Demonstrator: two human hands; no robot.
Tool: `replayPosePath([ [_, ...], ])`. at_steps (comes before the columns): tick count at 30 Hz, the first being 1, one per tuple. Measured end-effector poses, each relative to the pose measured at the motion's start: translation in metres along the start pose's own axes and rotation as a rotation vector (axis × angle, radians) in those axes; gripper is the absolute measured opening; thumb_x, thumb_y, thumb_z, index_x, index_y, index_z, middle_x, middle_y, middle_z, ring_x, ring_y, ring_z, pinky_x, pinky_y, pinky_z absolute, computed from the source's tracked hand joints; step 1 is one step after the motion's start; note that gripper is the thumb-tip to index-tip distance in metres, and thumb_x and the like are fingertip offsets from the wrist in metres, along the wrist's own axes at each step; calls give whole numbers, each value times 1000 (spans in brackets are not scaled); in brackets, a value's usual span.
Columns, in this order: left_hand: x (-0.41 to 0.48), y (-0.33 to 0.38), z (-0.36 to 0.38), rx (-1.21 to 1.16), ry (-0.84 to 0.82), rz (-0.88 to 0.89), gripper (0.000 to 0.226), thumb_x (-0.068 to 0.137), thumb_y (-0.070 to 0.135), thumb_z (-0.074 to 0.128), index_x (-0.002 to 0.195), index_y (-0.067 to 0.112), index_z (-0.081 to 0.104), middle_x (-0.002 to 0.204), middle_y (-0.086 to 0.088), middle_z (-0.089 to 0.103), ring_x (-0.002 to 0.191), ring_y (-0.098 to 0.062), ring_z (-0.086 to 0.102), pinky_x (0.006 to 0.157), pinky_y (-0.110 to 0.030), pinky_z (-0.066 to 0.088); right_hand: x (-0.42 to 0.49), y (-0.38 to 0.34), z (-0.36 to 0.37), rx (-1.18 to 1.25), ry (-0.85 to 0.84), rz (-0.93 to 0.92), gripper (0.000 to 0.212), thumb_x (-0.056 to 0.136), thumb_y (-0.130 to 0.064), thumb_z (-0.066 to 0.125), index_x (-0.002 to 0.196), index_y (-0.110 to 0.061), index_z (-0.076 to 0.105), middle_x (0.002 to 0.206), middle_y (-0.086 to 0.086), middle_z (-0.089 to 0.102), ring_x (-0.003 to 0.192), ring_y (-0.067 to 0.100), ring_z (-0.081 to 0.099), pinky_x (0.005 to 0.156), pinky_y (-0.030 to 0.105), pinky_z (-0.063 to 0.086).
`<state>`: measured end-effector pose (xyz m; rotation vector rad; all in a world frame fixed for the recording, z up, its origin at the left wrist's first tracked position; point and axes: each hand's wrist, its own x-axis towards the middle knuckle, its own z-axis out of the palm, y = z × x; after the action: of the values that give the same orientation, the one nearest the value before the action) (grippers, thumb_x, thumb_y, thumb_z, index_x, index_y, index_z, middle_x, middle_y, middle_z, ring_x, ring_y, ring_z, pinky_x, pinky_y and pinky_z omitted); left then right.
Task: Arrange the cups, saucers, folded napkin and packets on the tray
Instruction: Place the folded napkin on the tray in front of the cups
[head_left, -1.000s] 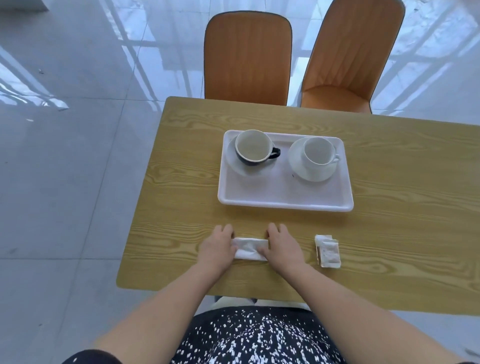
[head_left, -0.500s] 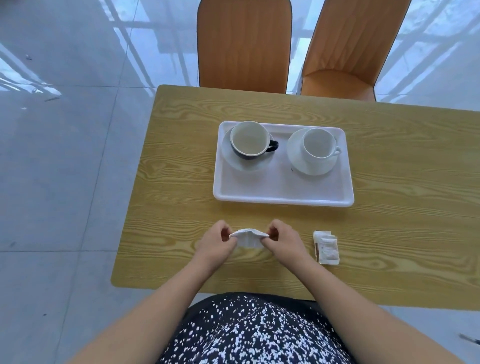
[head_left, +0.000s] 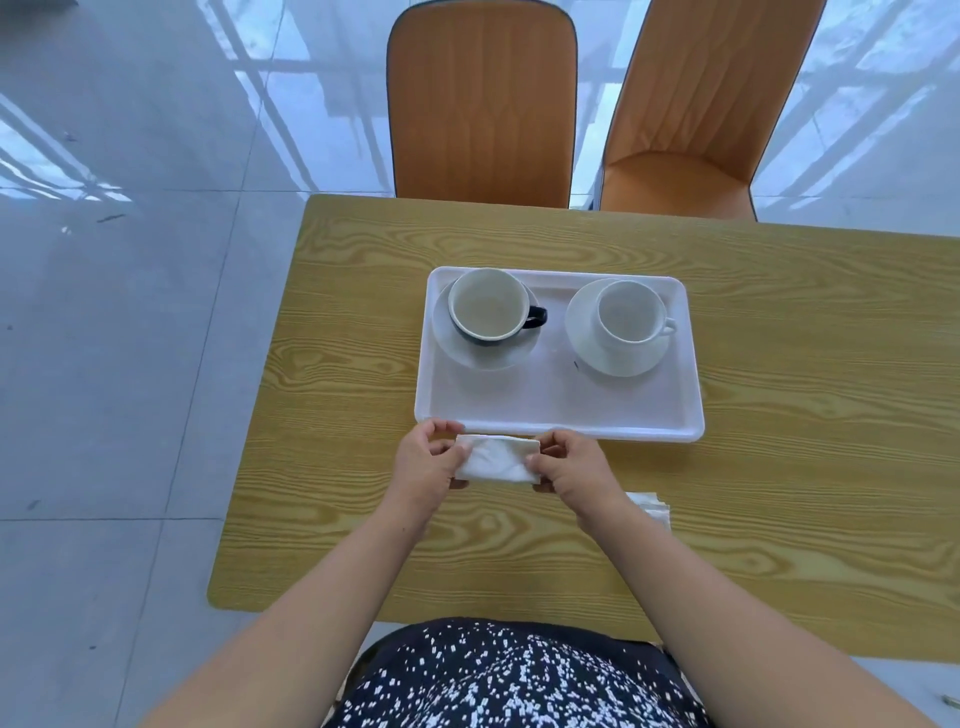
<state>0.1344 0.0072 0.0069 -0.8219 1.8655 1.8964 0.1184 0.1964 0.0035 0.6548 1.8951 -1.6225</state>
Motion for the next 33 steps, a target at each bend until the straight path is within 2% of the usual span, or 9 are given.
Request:
replayPosePath([
  [2, 8, 5, 0, 176, 82, 123, 14, 90, 8, 65, 100, 15, 62, 78, -4, 65, 74, -18, 62, 65, -34, 54, 8, -12, 1, -32, 5, -39, 20, 86, 3, 68, 78, -10, 57, 66, 3, 50, 59, 17, 51, 53, 26, 50],
  [4, 17, 11, 0, 387, 146, 250, 14, 89, 14, 67, 102, 18, 63, 78, 1, 64, 73, -15, 61, 69, -28, 50, 18, -23, 2, -110, 39, -87, 21, 87, -3, 70, 74, -14, 58, 60, -1, 50, 56, 17, 49, 55, 27, 46],
  [6, 27, 18, 1, 478, 175, 308, 17, 88, 16, 68, 104, 18, 64, 77, 3, 62, 73, -11, 60, 67, -24, 47, 29, -32, 2, -236, 90, -144, 18, 86, -12, 72, 73, -16, 61, 61, -2, 55, 57, 16, 51, 59, 28, 45],
  [10, 44, 30, 5, 572, 186, 305, 40, 88, 15, 66, 126, 17, 54, 79, 3, 64, 79, -15, 60, 79, -33, 49, 49, -46, 5, -378, 103, -201, 14, 86, -20, 71, 76, -15, 63, 69, 0, 63, 67, 19, 58, 70, 36, 51],
  [13, 53, 35, 4, 595, 223, 270, 62, 88, 16, 67, 144, 19, 39, 78, 9, 63, 86, -19, 59, 83, -35, 46, 61, -52, 7, -398, 73, -182, 16, 87, -20, 69, 76, -15, 60, 64, 1, 62, 62, 20, 60, 67, 37, 52],
  [17, 63, 40, 6, 742, 229, 247, 77, 87, 17, 66, 152, 22, 25, 84, 10, 66, 90, -23, 62, 97, -43, 43, 75, -50, 9, -541, 80, -180, 17, 89, -27, 68, 79, -15, 59, 74, 2, 64, 72, 24, 61, 65, 34, 48],
  [21, 68, 38, 10, 898, 235, 293, 77, 89, 19, 64, 154, 21, 21, 90, 7, 70, 94, -25, 64, 90, -39, 34, 80, -41, 11, -635, 129, -194, 18, 90, -30, 64, 80, -17, 57, 77, -4, 57, 77, 21, 56, 64, 31, 38],
  [30, 74, 28, 9, 1005, 239, 338, 71, 92, 23, 62, 152, 16, 26, 96, -2, 69, 96, -26, 63, 93, -43, 40, 80, -34, 18, -701, 207, -230, 20, 93, -31, 59, 83, -14, 58, 81, 1, 62, 78, 24, 56, 64, 33, 41],
  [33, 75, 28, 9, 1032, 250, 357, 70, 92, 23, 64, 151, 15, 28, 93, 1, 70, 93, -25, 63, 89, -42, 42, 79, -33, 18, -702, 214, -236, 19, 92, -30, 59, 86, -12, 58, 82, 4, 63, 78, 25, 57, 67, 36, 46],
])
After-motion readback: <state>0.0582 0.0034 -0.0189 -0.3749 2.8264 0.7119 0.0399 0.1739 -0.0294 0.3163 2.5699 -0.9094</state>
